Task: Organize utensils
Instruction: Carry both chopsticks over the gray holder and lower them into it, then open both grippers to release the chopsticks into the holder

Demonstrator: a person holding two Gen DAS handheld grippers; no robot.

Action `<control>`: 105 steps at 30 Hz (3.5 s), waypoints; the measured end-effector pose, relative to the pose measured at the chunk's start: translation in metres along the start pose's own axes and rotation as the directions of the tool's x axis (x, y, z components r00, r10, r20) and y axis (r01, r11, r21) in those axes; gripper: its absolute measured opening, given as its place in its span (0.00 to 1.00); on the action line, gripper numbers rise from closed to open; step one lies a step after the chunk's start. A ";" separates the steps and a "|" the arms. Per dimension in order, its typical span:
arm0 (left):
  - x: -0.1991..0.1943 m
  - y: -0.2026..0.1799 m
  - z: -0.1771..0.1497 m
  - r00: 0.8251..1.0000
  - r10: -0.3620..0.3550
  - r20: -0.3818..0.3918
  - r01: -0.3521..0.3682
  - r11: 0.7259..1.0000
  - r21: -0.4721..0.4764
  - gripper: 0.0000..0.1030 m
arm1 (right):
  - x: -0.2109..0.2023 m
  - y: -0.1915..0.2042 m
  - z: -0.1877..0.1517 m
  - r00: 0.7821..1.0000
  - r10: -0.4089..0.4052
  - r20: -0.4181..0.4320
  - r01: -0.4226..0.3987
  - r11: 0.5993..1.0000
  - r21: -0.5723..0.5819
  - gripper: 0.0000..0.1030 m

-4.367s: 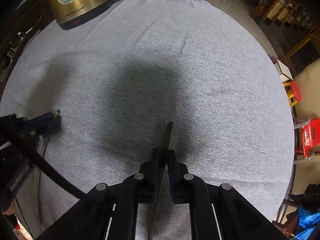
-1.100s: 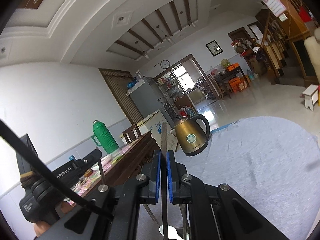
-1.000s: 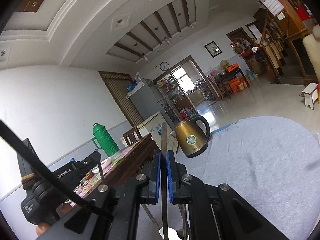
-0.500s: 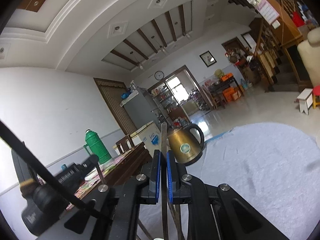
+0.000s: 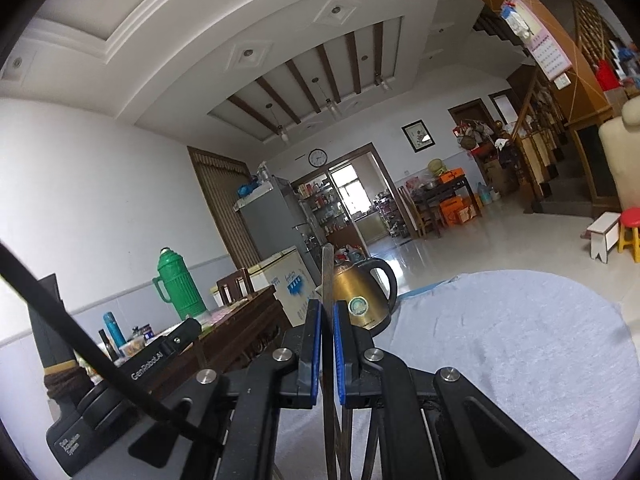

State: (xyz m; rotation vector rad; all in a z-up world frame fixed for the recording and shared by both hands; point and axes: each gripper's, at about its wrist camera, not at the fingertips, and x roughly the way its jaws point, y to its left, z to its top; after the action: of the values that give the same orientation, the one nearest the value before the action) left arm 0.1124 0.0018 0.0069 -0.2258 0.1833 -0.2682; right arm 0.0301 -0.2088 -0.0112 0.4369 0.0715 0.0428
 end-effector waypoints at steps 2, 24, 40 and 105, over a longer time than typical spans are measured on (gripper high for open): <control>-0.001 -0.001 -0.001 1.000 0.001 -0.002 -0.001 1.000 0.003 0.05 | -0.003 0.001 0.000 1.000 -0.003 -0.002 0.003 1.000 -0.014 0.06; -0.019 -0.002 -0.008 0.999 0.019 -0.033 -0.017 0.999 0.042 0.05 | -0.029 0.004 -0.004 0.998 0.002 -0.059 -0.004 0.999 -0.036 0.06; -0.026 -0.001 -0.013 0.997 0.027 -0.077 -0.022 0.998 0.054 0.06 | -0.038 0.006 -0.016 0.993 0.023 -0.116 -0.030 0.998 -0.052 0.06; -0.061 -0.012 -0.018 0.935 0.118 -0.335 -0.070 0.986 0.153 0.77 | -0.045 0.006 -0.028 0.946 0.007 -0.324 0.004 0.999 0.033 0.43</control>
State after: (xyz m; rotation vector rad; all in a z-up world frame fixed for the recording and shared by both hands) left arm 0.0482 0.0043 0.0011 -0.0289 0.5190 -0.2220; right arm -0.0168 -0.1941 -0.0311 0.4606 0.3970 0.1149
